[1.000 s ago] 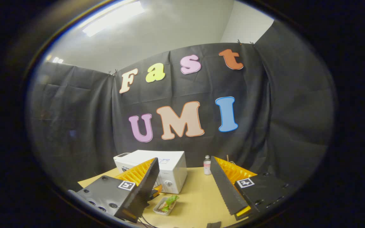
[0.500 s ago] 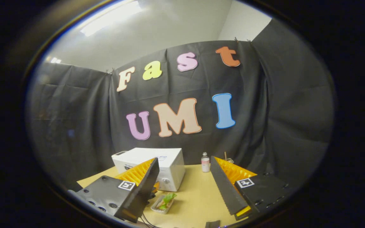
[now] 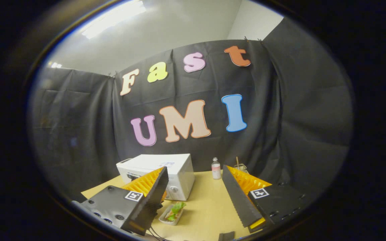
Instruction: Open the microwave oven with the left hand, put the food in, and close the microwave oven.
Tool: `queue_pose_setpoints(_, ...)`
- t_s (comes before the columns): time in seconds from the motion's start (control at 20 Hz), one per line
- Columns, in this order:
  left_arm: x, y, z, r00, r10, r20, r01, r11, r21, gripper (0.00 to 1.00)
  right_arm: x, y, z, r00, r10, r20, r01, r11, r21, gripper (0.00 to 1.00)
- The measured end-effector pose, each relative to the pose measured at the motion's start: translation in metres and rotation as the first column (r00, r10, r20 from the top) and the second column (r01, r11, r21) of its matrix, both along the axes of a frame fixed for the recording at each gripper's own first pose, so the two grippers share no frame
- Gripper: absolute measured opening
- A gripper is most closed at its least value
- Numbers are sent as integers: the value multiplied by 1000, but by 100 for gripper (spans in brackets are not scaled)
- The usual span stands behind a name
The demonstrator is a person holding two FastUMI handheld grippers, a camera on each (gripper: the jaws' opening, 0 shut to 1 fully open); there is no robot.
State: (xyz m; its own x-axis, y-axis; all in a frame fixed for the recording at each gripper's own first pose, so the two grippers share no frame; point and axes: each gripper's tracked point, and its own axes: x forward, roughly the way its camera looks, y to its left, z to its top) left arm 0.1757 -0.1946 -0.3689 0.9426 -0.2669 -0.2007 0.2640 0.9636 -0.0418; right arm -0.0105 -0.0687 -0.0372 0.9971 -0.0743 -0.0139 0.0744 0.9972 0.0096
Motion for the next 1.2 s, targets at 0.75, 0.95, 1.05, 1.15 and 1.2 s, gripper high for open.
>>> queue_pose_setpoints(0.75, -114, 53, 11, 995, -97, 2, 97, 995, 1, 17, 30, 44, -55, 993, 94, -70, -94, 996, 3, 92)
queue_pose_setpoints(0.95, -131, 68, 14, 994, -108, 6, 107, 994, 19, 23, 34, 54, -69, 990, 107, -92, -108, 994, -5, 92)
queue_pose_setpoints(1.05, -141, 80, 15, 994, -109, 8, 109, 993, 34, 28, 35, 59, -75, 988, 116, -101, -116, 993, 1, 92)
queue_pose_setpoints(1.15, -147, 90, 17, 995, -97, 9, 96, 994, 49, 31, 34, 63, -79, 987, 127, -103, -127, 992, 9, 92)
queue_pose_setpoints(1.2, -149, 97, 17, 996, -88, 10, 87, 995, 56, 34, 34, 63, -81, 986, 130, -101, -129, 992, 13, 92)
